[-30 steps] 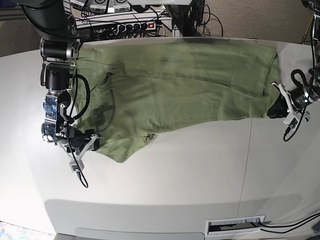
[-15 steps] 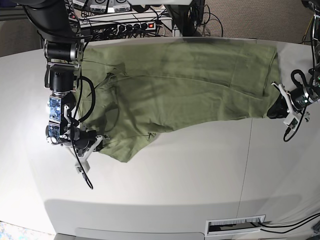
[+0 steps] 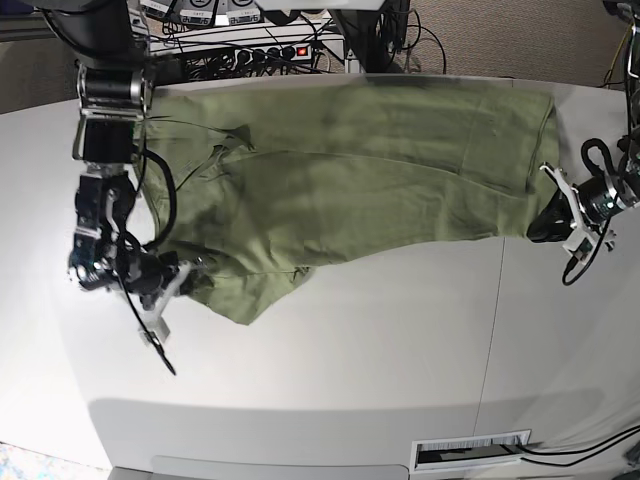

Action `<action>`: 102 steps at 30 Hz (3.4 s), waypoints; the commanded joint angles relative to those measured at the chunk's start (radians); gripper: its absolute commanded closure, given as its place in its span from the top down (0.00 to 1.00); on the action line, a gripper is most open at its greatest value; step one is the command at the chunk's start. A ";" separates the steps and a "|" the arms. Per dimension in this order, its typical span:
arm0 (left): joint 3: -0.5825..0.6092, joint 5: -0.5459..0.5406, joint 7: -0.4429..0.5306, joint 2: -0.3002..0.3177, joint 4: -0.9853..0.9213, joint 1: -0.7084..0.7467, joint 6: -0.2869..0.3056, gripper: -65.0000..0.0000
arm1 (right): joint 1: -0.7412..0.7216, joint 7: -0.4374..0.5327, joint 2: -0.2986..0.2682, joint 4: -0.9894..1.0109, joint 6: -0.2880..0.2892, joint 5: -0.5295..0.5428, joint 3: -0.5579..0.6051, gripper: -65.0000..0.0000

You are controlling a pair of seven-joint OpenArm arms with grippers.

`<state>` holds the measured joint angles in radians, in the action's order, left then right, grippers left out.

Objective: Fold the T-shirt properly
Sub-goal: 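Lift that edge with both grippers and fold it over the shirt, then lay the held edge down over the shirt body with both grippers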

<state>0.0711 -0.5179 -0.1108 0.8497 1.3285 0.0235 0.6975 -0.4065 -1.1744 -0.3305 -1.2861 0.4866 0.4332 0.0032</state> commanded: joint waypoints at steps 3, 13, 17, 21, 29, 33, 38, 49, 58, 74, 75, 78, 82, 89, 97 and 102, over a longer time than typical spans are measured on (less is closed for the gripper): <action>-0.013 -0.022 0.021 0.051 0.082 0.024 0.001 0.00 | 0.014 -0.013 -0.064 -0.110 0.004 0.069 -0.004 0.00; -0.016 -0.022 -0.057 0.105 0.260 0.142 0.001 0.00 | 0.123 -0.025 -0.118 -0.189 0.003 0.101 -0.005 0.00; -0.016 -0.032 -0.169 0.118 0.272 0.145 0.001 0.00 | 0.147 -0.030 -0.118 -0.230 0.004 0.101 -0.005 0.00; -0.016 -0.127 -0.240 0.154 0.272 0.146 0.001 0.00 | 0.150 -0.036 -0.119 -0.232 0.004 0.101 -0.005 0.00; -0.016 -0.288 -0.401 0.232 0.272 0.146 0.001 0.00 | 0.150 -0.053 -0.119 -0.232 0.004 0.101 -0.005 0.00; -0.016 -0.317 -0.435 0.248 0.272 0.146 0.001 0.00 | 0.151 -0.064 -0.122 -0.232 0.004 0.102 -0.005 0.00; -0.016 -0.401 -0.559 0.270 0.273 0.146 0.001 0.00 | 0.161 -0.064 -0.168 -0.232 0.003 0.106 -0.005 0.00; -0.016 -0.619 -0.760 0.287 0.273 0.180 0.001 0.00 | 0.161 -0.053 -0.215 -0.232 0.004 0.152 -0.005 0.00; -0.016 -0.612 -0.772 0.286 0.273 0.296 0.001 0.00 | 0.154 0.036 -0.214 -0.232 0.004 0.151 -0.005 0.00; -0.016 -0.613 -0.809 0.287 0.274 0.315 0.001 0.00 | 0.122 -0.006 -0.210 -0.232 0.005 0.195 -0.005 0.00; -0.016 -0.613 -0.814 0.286 0.274 0.315 0.001 0.00 | 0.122 0.007 -0.210 -0.232 0.005 0.194 -0.005 0.00; -0.016 -0.613 -0.813 0.286 0.274 0.315 0.001 0.00 | 0.117 0.122 -0.210 -0.232 0.005 0.132 -0.005 0.00; -0.016 -0.613 -0.809 0.286 0.283 0.314 0.001 0.00 | 0.093 0.189 -0.210 -0.232 0.005 0.090 -0.005 0.00; -0.016 -0.613 -0.810 0.286 0.298 0.314 0.001 0.00 | 0.121 0.180 -0.210 -0.232 0.020 0.117 -0.004 0.00; -0.016 -0.613 -0.819 0.292 0.346 0.315 0.001 0.00 | 0.161 0.297 -0.183 -0.227 0.037 0.035 -0.004 0.00; -0.016 -0.646 -0.892 0.315 0.399 0.315 0.001 0.00 | 0.196 0.233 -0.171 -0.225 0.037 0.108 -0.004 0.00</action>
<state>0.0692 -1.1397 -1.0061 1.1347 1.7180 0.3435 0.7006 -0.1875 -0.9630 -0.4824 -1.4971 0.5243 0.5327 0.0078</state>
